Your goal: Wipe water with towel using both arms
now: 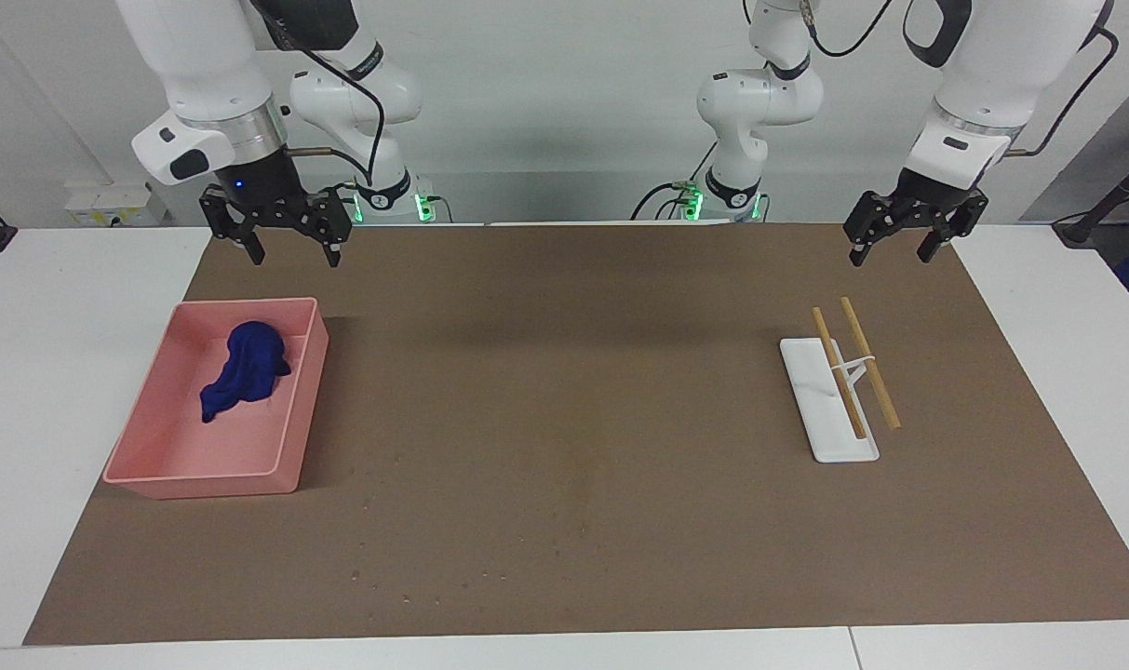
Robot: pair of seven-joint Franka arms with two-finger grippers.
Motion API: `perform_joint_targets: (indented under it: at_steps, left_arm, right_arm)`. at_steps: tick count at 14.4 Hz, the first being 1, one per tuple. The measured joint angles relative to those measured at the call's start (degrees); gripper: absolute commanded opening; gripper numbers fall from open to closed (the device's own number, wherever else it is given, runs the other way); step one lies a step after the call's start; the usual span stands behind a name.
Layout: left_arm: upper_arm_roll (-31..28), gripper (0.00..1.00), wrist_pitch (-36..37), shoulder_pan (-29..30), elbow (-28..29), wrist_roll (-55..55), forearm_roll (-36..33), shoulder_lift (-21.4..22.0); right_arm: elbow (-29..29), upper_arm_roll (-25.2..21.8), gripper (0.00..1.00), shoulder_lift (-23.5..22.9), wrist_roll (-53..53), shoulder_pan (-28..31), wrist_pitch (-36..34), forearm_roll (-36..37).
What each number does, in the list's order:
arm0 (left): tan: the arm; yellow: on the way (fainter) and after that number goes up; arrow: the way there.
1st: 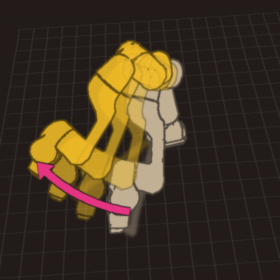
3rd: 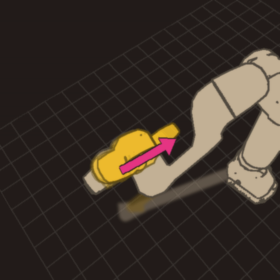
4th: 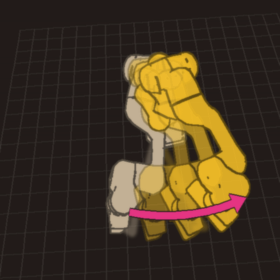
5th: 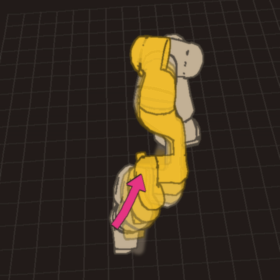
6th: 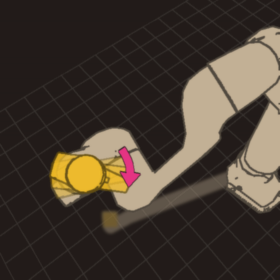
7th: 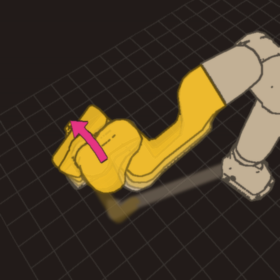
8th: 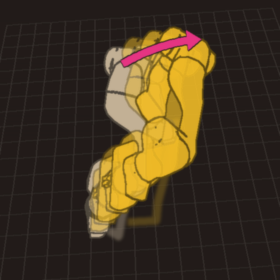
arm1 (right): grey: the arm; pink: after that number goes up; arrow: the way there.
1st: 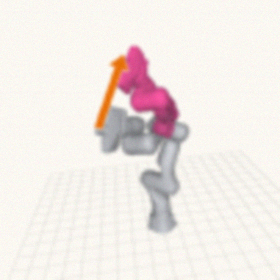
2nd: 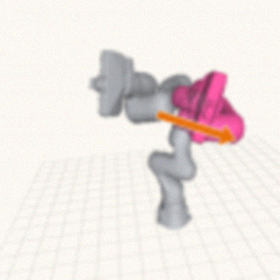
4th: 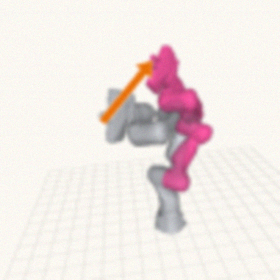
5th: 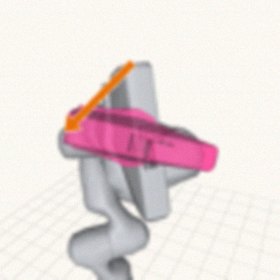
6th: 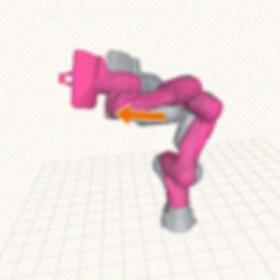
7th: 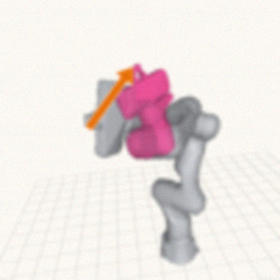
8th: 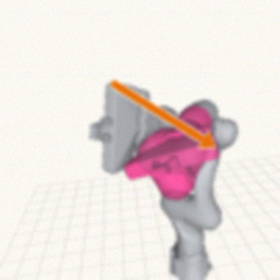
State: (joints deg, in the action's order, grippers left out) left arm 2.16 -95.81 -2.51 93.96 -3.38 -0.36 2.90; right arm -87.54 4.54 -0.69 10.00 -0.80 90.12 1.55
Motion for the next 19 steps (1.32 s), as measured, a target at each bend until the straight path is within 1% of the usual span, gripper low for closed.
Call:
perform_joint_targets:
  at_steps: [7,19]
  left_arm:
    - [-0.03,1.0,0.0,0.0,0.0,0.0,0.0,0.0]
    - [-0.14,1.0,0.0,0.05,0.0,-0.01,0.0,0.0]
  right_arm:
    - [-0.44,-0.25,1.0,-0.21,0.0,1.1,-2.34,0.0]
    - [-1.17,-0.09,1.0,0.04,0.0,1.1,-2.38,0.0]
